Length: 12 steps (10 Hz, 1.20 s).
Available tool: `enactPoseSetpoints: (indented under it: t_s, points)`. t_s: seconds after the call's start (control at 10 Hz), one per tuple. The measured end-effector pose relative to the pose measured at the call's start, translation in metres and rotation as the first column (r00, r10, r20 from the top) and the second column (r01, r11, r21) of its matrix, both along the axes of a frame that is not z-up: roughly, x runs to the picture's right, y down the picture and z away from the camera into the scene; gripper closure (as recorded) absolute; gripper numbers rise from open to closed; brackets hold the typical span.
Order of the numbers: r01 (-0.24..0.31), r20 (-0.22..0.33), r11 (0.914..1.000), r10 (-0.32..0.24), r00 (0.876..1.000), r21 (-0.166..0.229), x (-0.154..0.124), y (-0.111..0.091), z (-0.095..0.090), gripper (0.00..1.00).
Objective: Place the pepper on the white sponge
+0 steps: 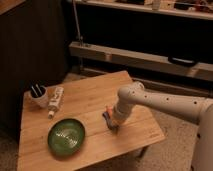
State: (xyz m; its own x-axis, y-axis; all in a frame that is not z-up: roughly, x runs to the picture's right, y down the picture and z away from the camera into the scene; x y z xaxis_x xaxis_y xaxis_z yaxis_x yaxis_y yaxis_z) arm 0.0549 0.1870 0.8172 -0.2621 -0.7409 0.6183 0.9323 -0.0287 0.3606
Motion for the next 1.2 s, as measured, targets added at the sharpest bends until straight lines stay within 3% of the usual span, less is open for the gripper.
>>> enactPoseSetpoints:
  t_s: [0.3, 0.4, 0.8, 1.2]
  points:
    - [0.001, 0.001, 1.0, -0.001, 1.0, 0.0, -0.001, 0.0, 0.0, 0.26]
    - [0.001, 0.001, 1.0, -0.001, 1.0, 0.0, -0.002, 0.0, 0.0, 0.21]
    - [-0.011, -0.001, 0.9998, 0.011, 1.0, -0.016, 0.0, 0.001, 0.0, 0.2]
    - [-0.146, -0.112, 0.988, 0.139, 0.984, -0.052, 0.011, -0.014, 0.0, 0.2]
